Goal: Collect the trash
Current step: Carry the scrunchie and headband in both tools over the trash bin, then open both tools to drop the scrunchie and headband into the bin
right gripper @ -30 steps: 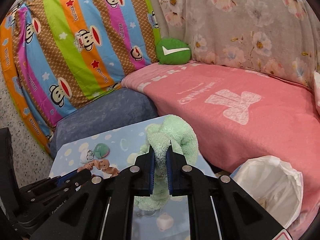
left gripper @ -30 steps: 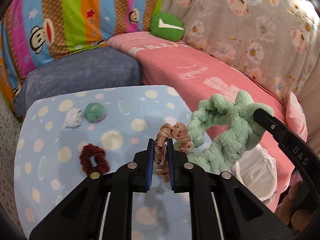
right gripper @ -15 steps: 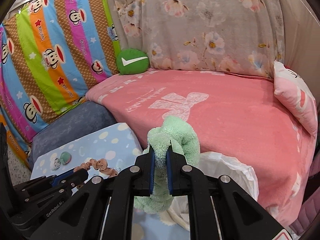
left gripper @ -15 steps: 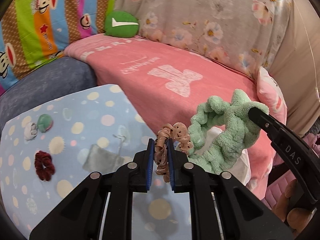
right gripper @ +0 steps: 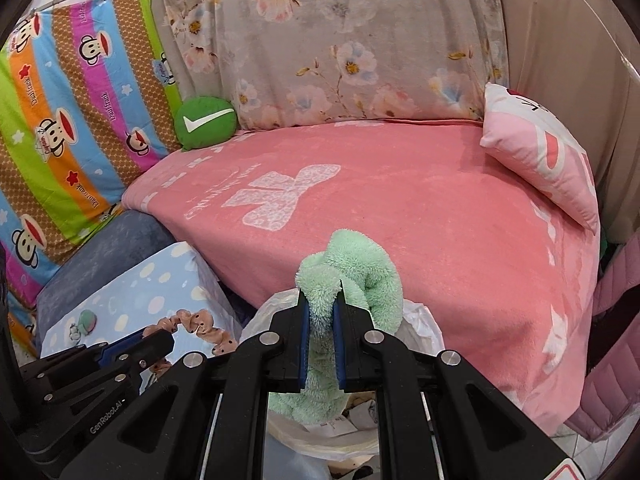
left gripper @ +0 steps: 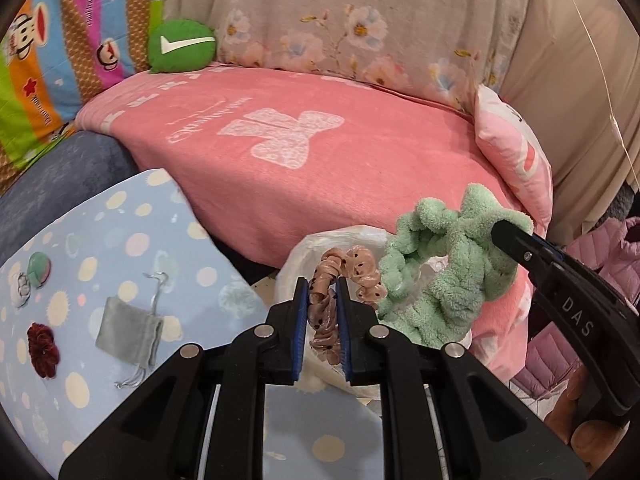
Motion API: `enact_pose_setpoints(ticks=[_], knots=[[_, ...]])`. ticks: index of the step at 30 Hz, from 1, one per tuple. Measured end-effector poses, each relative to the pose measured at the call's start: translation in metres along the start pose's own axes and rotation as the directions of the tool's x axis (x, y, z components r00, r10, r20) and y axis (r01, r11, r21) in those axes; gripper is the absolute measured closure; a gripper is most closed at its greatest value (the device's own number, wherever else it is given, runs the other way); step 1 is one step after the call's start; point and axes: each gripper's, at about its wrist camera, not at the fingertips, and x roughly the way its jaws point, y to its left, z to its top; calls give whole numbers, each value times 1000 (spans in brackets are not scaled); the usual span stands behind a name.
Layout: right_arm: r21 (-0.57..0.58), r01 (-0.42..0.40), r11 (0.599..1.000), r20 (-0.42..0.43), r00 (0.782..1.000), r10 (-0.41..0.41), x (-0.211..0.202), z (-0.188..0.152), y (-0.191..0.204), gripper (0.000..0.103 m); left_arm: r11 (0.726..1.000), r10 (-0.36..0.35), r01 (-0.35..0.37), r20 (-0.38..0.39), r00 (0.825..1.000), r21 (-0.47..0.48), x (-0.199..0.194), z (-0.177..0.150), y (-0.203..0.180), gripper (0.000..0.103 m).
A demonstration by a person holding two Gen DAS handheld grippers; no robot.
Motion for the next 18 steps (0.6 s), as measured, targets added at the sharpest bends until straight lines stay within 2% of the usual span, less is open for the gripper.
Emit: enact_pose_setpoints(ticks=[3, 5, 7, 10, 14, 18], knots=[[13, 15, 1000, -10, 1000, -14, 4, -3, -9, 93, 1000, -15, 15, -14, 1000, 16, 9, 0, -13, 87], [17, 22, 1000, -17, 1000, -22, 7, -5, -13, 93, 1000, -19, 20, -13, 1000, 14, 12, 2, -16, 78], [17, 28, 999, -25, 999, -28, 11, -7, -14, 93, 1000, 9, -9, -3, 1000, 9, 13, 4, -16, 47], [10, 26, 1000, -40, 999, -25, 16, -11, -14, 92, 999, 48, -48, 35, 998, 10, 8, 4, -12, 34], [11, 20, 1000, -52, 998, -20, 22, -14, -10, 87, 998, 60, -60, 37, 998, -13, 5, 3, -1, 32], [-10, 17, 1000, -33, 999, -18, 21, -13, -1, 86, 998, 67, -66, 40, 997, -24, 2, 1, 7, 32]])
